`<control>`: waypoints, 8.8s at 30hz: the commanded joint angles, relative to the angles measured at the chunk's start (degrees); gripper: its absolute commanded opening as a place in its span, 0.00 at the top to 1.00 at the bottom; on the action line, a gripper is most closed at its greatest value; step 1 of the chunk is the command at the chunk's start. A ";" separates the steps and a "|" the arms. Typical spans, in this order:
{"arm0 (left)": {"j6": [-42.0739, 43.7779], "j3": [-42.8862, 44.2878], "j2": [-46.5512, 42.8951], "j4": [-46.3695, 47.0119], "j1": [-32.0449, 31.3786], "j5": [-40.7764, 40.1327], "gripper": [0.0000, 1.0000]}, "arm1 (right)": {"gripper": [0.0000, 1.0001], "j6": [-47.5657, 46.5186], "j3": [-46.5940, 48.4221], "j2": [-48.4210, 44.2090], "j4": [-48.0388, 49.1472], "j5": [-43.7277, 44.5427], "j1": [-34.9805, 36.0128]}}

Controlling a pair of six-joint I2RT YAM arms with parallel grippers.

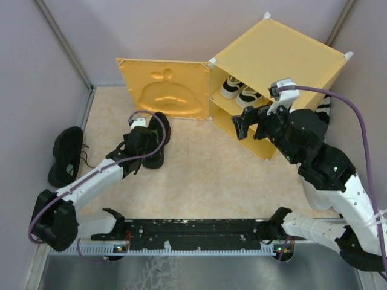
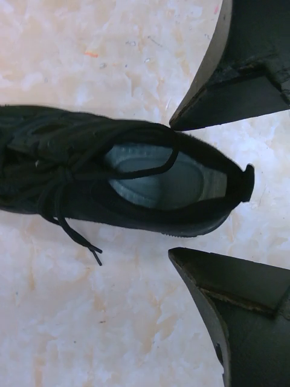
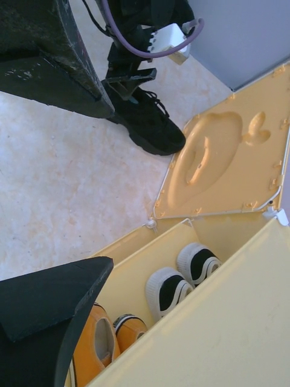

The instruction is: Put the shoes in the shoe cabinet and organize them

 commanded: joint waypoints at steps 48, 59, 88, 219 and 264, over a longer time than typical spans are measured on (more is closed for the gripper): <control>18.02 -1.84 8.36 13.04 39.85 -37.79 0.00 | 0.02 5.74 -7.41 -7.60 4.87 -13.13 -0.41; 19.37 0.63 16.13 15.07 44.39 -36.52 0.01 | 0.03 6.49 -8.36 -10.42 4.09 -10.06 -0.40; 17.89 11.50 30.60 7.75 47.71 -27.28 1.00 | 0.02 4.26 -9.19 -7.99 5.51 -7.78 -0.40; 9.76 -3.16 5.16 28.40 -14.87 25.20 0.01 | 0.02 -5.10 6.51 -0.57 -3.62 7.27 -0.41; 13.98 26.28 42.51 45.50 -15.31 20.86 1.00 | 0.02 -6.36 7.07 0.82 -4.66 9.77 -0.41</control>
